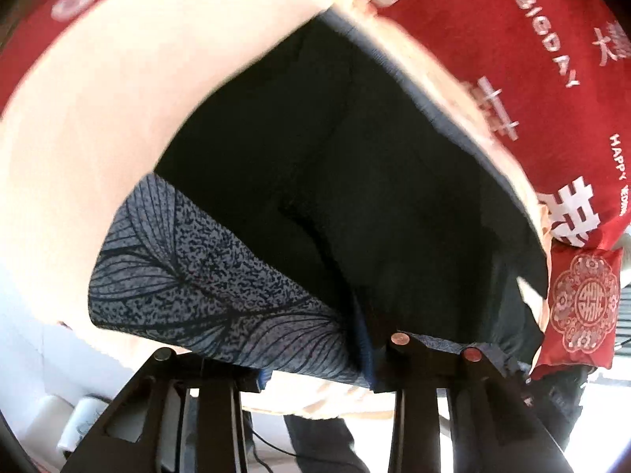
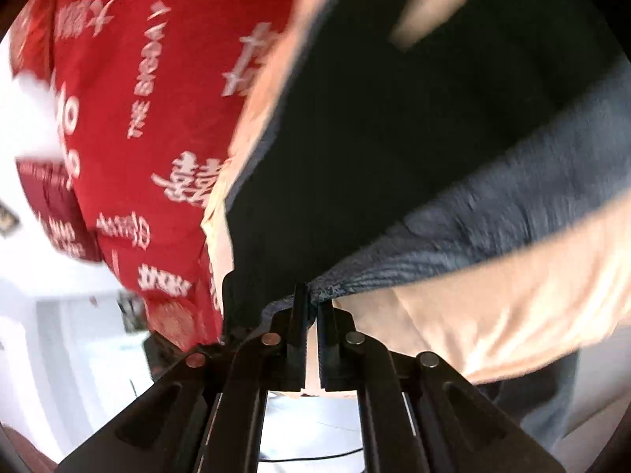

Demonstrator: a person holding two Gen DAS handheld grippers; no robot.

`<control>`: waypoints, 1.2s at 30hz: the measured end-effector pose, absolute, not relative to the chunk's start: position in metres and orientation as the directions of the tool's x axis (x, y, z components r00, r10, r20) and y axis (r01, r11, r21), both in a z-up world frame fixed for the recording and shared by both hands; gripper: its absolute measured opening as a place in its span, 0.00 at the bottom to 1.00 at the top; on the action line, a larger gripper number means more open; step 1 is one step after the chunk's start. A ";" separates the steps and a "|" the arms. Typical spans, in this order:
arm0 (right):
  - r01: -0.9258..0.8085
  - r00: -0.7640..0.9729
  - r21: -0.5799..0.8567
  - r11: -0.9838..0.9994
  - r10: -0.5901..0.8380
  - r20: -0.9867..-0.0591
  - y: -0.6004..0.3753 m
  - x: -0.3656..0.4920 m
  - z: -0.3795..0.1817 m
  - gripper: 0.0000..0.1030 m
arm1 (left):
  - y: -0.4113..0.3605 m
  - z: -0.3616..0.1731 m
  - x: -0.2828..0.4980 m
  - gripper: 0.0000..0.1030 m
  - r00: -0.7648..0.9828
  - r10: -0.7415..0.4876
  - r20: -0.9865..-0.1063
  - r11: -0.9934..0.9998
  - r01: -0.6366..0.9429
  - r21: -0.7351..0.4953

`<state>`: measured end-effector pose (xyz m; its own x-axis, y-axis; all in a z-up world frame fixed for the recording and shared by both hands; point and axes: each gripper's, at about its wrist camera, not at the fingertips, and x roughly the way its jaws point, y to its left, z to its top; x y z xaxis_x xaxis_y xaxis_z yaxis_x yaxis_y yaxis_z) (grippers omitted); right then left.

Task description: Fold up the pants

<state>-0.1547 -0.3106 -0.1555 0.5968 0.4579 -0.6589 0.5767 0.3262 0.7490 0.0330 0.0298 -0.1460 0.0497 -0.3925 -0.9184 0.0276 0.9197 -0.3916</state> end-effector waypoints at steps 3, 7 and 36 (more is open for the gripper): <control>0.533 0.580 0.746 0.400 0.469 -0.666 -0.329 -0.116 -0.130 0.04 | 0.011 -0.113 0.051 0.35 0.120 -0.388 -0.914 0.922 0.060 -0.383; 0.466 0.556 0.735 0.493 0.483 -0.676 -0.369 -0.046 -0.112 0.04 | -0.025 -0.088 0.096 0.35 0.210 -0.394 -0.895 0.919 0.106 -0.380; 0.268 0.201 0.466 0.843 0.424 -0.883 -0.375 0.129 -0.215 0.52 | -0.123 -0.185 0.223 0.83 0.288 0.085 -0.954 0.980 0.150 0.133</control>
<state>0.1288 -0.3750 -0.2154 0.2012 0.4241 -0.8830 0.2683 0.8431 0.4661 0.2226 -0.1230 -0.1846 0.2885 0.0853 -0.9537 0.1503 0.9797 0.1331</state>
